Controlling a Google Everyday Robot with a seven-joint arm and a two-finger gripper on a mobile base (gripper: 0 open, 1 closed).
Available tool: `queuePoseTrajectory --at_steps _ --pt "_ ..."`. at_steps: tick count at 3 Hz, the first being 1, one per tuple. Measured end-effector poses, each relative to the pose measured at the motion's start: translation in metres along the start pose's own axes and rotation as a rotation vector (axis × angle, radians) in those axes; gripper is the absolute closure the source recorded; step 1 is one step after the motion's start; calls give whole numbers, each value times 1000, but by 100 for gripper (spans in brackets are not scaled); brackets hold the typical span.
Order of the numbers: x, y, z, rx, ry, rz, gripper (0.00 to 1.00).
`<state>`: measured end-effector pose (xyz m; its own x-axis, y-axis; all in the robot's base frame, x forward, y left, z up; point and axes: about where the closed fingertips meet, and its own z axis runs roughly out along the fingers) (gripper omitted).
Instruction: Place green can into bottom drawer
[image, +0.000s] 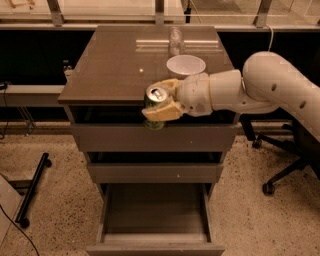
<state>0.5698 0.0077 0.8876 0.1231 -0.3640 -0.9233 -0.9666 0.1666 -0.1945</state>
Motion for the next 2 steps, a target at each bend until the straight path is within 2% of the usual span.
queuePoseTrajectory --at_steps 2 --pt "72 49 -9 39 -10 143 100"
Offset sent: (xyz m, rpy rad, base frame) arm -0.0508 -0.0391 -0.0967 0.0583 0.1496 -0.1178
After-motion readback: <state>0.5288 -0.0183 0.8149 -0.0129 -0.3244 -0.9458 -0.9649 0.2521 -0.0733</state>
